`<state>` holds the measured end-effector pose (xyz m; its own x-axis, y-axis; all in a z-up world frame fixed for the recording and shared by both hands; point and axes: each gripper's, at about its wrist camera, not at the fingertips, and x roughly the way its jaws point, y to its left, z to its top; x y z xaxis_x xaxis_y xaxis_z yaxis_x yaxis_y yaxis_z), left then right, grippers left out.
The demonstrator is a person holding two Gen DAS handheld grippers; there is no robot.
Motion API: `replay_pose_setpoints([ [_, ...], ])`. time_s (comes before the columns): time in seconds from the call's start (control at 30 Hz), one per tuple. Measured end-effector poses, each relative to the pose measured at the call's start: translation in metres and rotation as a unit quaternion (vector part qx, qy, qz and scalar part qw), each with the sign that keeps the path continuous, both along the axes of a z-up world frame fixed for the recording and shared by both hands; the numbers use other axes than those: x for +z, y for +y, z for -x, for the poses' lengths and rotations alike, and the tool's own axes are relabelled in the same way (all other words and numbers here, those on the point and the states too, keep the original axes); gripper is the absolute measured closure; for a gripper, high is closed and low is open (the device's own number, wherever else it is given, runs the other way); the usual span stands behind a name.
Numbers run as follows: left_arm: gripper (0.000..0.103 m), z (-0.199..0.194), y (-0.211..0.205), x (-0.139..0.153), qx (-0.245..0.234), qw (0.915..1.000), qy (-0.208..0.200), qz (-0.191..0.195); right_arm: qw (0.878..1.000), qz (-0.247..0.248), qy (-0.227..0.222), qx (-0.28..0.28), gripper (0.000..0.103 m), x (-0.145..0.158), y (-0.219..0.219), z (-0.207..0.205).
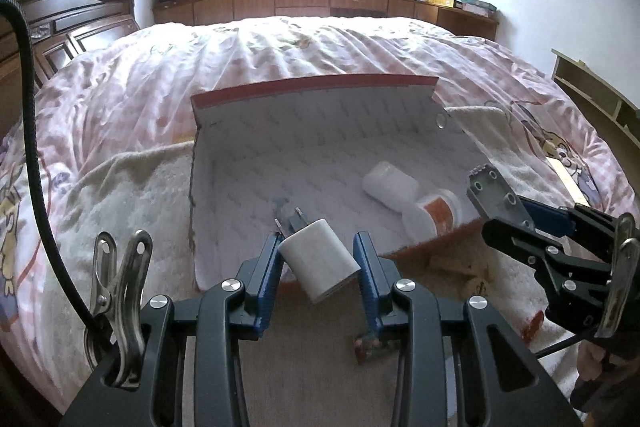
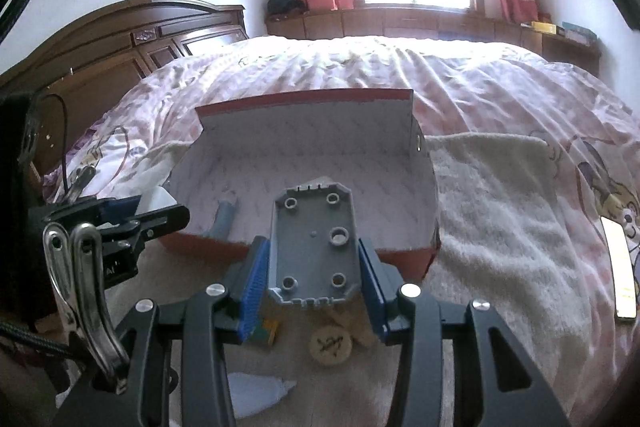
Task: Organize rigid objects
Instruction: 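Lift the plug and plate and carry both over the cardboard box, then open both tools to drop the plug and plate into the box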
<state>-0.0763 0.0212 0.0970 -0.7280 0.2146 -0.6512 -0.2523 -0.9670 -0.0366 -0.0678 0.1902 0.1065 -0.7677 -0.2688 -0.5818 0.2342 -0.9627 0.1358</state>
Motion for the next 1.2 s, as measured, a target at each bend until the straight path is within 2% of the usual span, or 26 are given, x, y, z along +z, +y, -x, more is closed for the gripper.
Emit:
replay_pose_setpoints([
  [0.53,0.066,0.043,0.008,-0.010,0.011,0.9999,-0.005,0.009,1.000,-0.002,-0.007,-0.022,0.057,-0.006,0.006,0.053],
  [1.2,0.066,0.071,0.013,-0.032,0.016,0.9995,-0.023,0.016,0.999,-0.028,-0.010,-0.038,0.057,-0.023,0.006,0.082],
])
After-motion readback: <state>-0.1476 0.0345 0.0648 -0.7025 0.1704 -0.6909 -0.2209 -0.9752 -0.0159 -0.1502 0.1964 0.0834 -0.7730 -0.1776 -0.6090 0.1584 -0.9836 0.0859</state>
